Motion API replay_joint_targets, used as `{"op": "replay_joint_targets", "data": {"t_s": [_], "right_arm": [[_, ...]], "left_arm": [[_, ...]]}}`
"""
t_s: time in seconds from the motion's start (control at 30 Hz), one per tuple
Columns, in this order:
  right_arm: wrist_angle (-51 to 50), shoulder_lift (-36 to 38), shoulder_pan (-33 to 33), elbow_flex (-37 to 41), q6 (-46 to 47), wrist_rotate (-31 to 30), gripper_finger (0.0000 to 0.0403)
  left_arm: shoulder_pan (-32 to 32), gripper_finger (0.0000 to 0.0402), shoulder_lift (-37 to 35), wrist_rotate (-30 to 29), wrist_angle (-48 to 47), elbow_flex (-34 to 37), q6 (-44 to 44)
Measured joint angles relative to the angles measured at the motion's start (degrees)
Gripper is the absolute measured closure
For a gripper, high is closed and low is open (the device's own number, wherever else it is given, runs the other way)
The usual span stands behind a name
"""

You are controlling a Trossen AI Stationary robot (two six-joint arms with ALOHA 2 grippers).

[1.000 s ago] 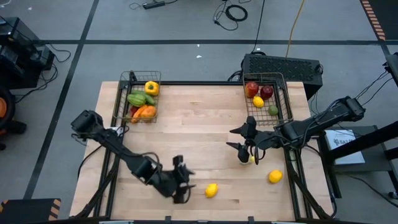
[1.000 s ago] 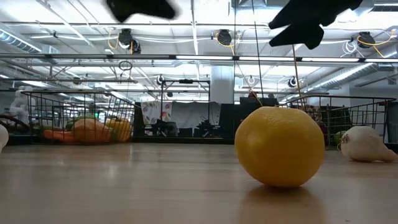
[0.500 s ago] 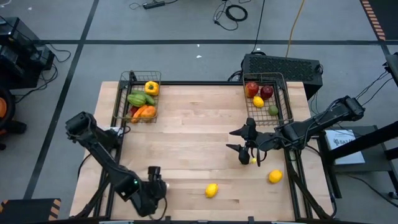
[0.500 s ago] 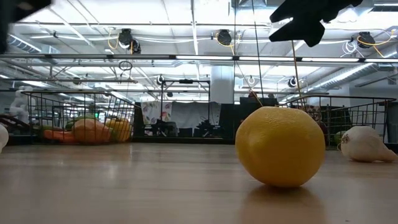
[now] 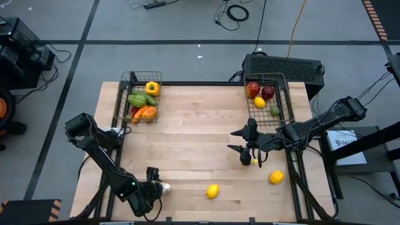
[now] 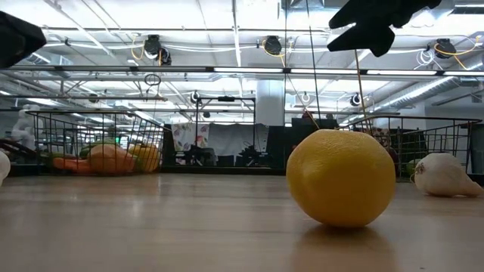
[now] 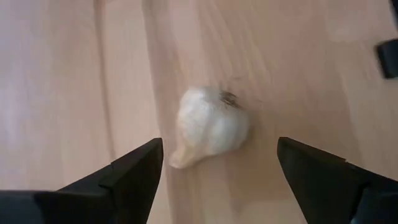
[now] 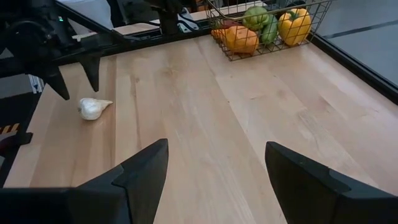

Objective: Sort produce into baskets
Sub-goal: Put the left white garlic into the left wire basket

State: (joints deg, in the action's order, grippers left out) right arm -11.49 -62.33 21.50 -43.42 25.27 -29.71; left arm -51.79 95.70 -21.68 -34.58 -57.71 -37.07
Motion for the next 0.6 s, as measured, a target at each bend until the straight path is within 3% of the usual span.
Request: {"op": "replay_joint_targets", "data": {"t_s": [0.1,0.6], "right_arm": [[-0.08,0.00,0.00,0.00,-0.43,0.02,0.0145],[-0.33,0.00,0.00,0.09,-0.43,0.00,0.0145]], "left_arm": [[0.33,0.0079,0.00,-2.81,-0.05,0.37,0.41],[1.52,0.0079,5.31,-2.30,6.44,0.37,11.97]]}}
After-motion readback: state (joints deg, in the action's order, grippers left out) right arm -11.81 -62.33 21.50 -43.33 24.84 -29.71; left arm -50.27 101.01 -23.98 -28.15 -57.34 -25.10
